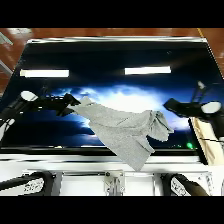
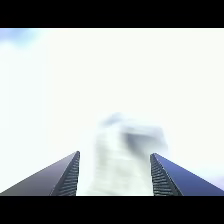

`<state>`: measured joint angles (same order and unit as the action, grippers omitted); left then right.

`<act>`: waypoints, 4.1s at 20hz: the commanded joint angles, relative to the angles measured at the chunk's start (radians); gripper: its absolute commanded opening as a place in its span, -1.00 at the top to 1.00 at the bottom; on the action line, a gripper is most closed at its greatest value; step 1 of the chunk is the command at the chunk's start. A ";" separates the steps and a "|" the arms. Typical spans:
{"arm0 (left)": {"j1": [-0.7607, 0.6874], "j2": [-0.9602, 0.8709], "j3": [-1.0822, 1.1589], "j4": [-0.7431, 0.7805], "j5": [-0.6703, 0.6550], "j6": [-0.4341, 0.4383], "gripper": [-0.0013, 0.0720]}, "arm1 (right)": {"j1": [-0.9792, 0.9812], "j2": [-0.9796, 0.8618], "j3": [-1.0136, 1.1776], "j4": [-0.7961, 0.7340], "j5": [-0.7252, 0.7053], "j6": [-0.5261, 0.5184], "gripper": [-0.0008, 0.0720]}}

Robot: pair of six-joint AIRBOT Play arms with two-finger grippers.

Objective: Fold the shirts.

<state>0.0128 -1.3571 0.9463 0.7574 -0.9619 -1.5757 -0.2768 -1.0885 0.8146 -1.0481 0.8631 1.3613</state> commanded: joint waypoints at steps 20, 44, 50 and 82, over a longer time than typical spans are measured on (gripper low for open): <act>-0.670 -0.046 -0.391 -0.632 0.391 0.169 -0.63 | -0.376 -0.100 -0.013 -0.191 0.438 -0.076 -0.84; -0.299 0.491 -0.262 -0.597 0.441 0.476 0.88 | -0.124 -0.165 0.151 0.039 0.151 -0.187 0.81; -0.079 0.649 0.353 -0.484 0.399 0.512 0.88 | -0.124 0.230 0.474 0.274 0.022 -0.211 0.81; 0.121 0.308 0.196 0.499 0.270 -0.019 0.87 | 0.089 -0.450 0.660 0.023 -0.026 0.106 0.81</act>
<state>0.1326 -0.9146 1.1790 1.2499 -0.8589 -1.5909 -0.2684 -1.3548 1.4757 -1.0424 0.9997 1.3972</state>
